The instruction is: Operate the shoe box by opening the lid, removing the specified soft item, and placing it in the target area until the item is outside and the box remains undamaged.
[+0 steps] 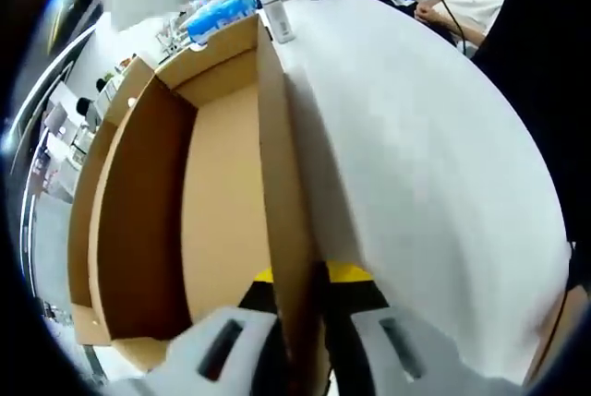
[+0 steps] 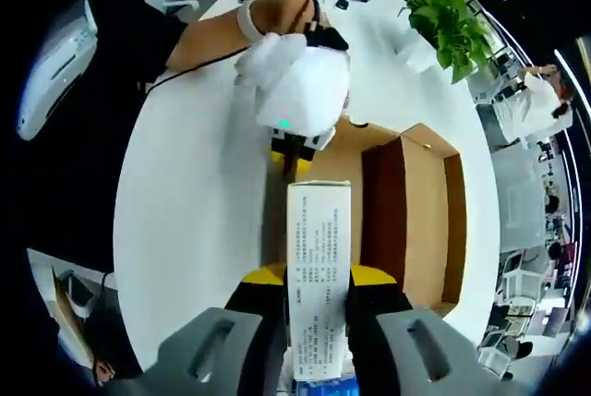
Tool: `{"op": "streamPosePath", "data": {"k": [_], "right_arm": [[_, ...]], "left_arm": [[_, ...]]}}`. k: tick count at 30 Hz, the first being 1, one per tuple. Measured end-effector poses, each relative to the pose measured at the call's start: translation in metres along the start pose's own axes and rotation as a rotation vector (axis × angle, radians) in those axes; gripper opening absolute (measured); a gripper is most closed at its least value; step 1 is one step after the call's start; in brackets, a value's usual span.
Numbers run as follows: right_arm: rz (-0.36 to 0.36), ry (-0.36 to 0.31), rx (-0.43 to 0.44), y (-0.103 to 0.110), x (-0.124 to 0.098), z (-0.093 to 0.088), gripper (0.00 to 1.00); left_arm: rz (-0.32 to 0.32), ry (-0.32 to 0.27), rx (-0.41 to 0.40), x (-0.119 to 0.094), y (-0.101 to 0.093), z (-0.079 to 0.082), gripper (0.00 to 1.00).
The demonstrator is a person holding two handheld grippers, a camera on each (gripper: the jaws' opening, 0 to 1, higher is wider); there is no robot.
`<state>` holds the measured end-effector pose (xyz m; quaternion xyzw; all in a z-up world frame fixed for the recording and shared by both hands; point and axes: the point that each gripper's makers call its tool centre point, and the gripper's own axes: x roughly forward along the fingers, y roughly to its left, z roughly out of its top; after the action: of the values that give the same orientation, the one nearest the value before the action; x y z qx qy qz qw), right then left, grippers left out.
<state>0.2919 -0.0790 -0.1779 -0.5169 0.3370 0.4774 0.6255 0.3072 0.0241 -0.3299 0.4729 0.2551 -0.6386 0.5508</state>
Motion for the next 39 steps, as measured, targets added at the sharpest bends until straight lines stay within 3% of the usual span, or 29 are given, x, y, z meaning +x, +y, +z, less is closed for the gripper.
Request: {"op": "streamPosePath", "data": {"k": [11, 14, 18, 25, 33, 39], "right_arm": [[-0.082, 0.014, 0.107, 0.023, -0.045, -0.053, 0.21], [-0.086, 0.004, 0.132, 0.041, -0.048, -0.069, 0.21], [-0.096, 0.006, 0.170, 0.064, -0.045, -0.091, 0.21], [-0.067, 0.030, 0.324, 0.113, -0.027, -0.149, 0.21], [-0.075, 0.111, 0.408, 0.142, -0.008, -0.206, 0.21], [-0.118, 0.209, 0.406, 0.138, 0.003, -0.251, 0.21]], "left_arm": [[-0.003, -0.001, -0.003, -0.001, -0.002, 0.002, 0.06], [-0.002, 0.003, -0.005, 0.000, 0.000, 0.001, 0.06], [-0.005, 0.003, -0.008, 0.001, 0.000, 0.001, 0.06], [-0.009, 0.019, -0.008, 0.003, 0.001, -0.001, 0.06], [-0.010, 0.016, -0.014, 0.002, 0.007, -0.001, 0.06], [-0.010, 0.015, -0.017, 0.001, 0.009, -0.001, 0.06]]}}
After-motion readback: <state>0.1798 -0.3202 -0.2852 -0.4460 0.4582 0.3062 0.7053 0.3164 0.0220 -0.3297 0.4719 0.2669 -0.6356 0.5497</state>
